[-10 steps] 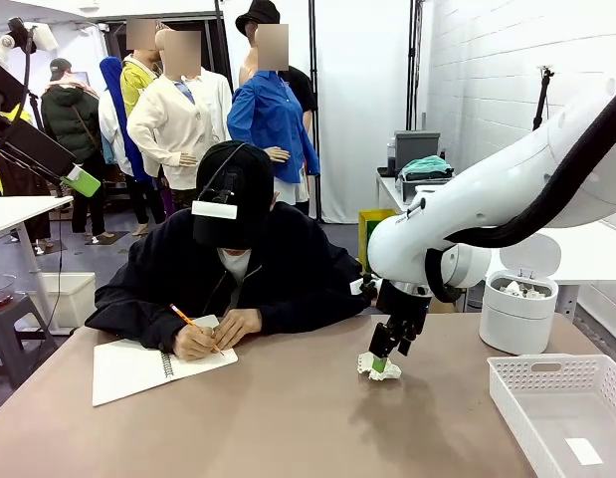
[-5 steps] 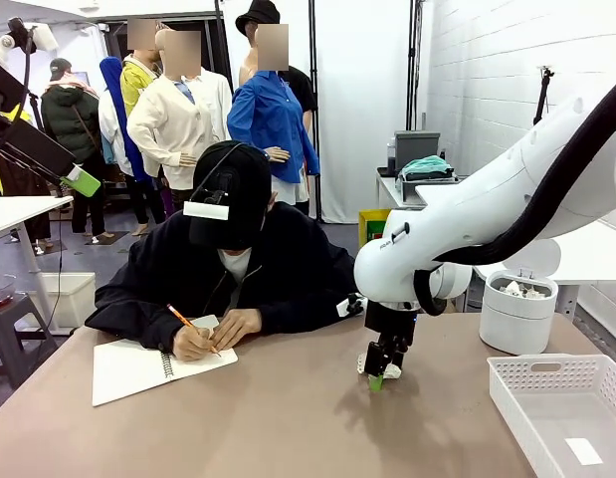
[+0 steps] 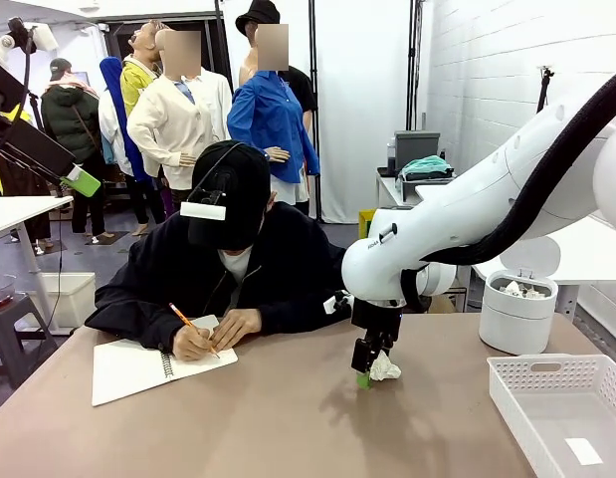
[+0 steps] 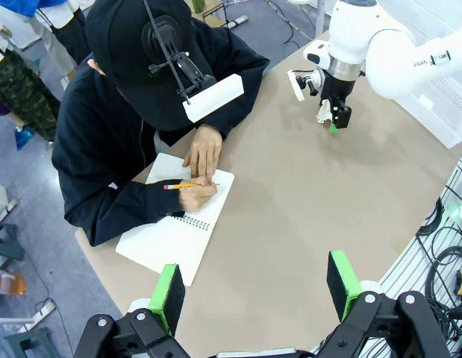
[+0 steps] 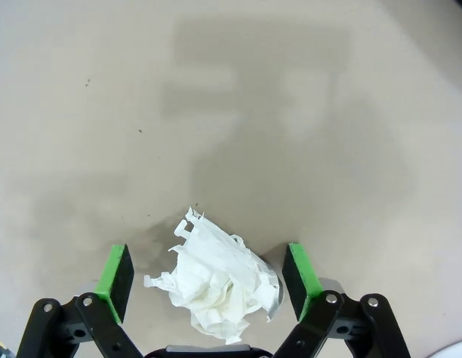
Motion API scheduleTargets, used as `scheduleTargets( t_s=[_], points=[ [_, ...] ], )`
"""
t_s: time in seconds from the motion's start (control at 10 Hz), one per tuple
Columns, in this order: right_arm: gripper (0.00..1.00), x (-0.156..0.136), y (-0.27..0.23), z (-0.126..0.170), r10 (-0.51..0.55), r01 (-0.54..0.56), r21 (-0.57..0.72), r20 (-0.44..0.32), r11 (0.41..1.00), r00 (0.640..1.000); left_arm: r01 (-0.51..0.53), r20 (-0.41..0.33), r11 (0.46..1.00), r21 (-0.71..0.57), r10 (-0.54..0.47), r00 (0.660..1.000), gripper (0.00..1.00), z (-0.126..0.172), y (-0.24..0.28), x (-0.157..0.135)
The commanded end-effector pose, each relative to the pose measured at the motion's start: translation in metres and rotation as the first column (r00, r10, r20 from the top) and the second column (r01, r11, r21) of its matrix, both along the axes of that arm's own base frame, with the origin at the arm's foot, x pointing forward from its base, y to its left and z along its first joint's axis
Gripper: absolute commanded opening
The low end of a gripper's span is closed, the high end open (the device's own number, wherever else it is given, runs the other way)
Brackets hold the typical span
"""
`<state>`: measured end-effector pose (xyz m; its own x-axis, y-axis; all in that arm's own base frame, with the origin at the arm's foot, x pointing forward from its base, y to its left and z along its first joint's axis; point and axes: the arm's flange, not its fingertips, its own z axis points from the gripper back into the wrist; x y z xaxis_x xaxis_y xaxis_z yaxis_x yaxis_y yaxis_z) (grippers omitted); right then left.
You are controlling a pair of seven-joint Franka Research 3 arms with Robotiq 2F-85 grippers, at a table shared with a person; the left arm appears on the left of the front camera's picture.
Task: Sort the paper based on its condition.
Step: If a person hands you a paper, place it in the Organizing basket , and if it's crumpled, put it in the Trash can.
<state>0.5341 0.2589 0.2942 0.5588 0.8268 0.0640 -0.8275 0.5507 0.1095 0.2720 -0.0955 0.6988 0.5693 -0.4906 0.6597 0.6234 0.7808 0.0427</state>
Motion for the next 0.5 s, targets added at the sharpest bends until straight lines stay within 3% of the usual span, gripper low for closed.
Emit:
scheduleTargets(
  t_s=[0.0, 0.4],
  points=[
    [1.00, 0.0001, -0.0015, 0.0001, -0.012, 0.012, 0.009, 0.000, 1.000, 1.000, -0.002, 0.001, 1.000, 0.000, 0.002, 1.000, 1.00, 0.0004, 0.0004, -0.0001],
    [1.00, 0.0001, -0.0015, 0.0001, -0.012, 0.012, 0.009, 0.000, 1.000, 1.000, -0.002, 0.001, 1.000, 0.000, 0.002, 1.000, 1.00, 0.0004, 0.0004, -0.0001]
  ],
)
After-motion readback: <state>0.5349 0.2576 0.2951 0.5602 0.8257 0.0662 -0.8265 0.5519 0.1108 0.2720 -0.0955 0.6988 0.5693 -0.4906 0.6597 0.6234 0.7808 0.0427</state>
